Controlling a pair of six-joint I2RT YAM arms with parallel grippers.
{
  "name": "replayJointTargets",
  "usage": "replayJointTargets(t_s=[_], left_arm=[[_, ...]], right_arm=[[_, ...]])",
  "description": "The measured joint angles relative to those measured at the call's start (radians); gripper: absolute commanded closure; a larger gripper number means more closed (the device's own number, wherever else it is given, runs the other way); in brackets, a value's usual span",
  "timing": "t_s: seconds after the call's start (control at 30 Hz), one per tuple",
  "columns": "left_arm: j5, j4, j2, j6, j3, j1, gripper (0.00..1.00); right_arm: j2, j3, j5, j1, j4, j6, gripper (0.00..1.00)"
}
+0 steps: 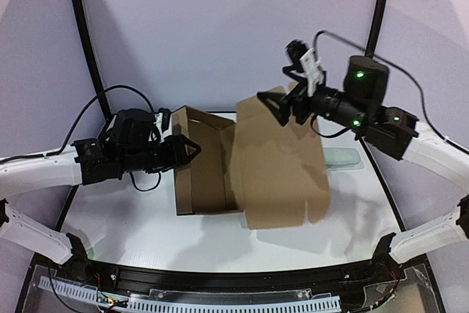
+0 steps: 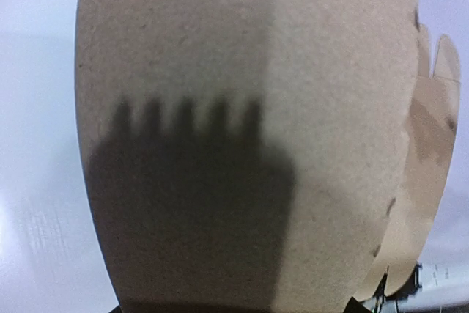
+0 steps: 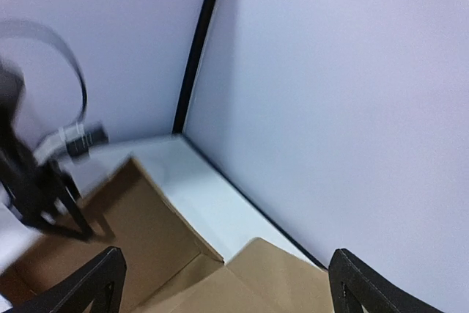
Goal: Fold the paper box
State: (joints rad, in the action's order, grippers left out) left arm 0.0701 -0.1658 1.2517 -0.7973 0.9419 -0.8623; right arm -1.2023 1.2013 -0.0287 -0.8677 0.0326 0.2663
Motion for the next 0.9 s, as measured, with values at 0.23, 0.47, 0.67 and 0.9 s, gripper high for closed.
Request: replayJointTargets(t_s=[0.23, 0.47, 0.67, 0.9], left_arm=[[0.271, 0.152, -0.011, -0.218, -0.167, 0.028, 0.66], [0.482, 0.355, 0.031, -0.439, -0.305, 0.035, 0.48], [0.533, 0.436, 0.071, -0.573, -0.375, 0.035, 0.04], [0.573, 0.153, -0.034, -0.724, -0.39, 0.015, 0.01]], right_arm=[[0.133, -0.019, -0.013, 0.0, -0.013, -0.151, 0.02], [0.192, -0.122, -0.103, 0.0, -0.017, -0.236, 0.02], [0.198, -0.182, -0.201, 0.002, 0.002, -0.304, 0.02], [0.199, -0.206, -0.273, 0.06, 0.037, -0.381, 0.02]])
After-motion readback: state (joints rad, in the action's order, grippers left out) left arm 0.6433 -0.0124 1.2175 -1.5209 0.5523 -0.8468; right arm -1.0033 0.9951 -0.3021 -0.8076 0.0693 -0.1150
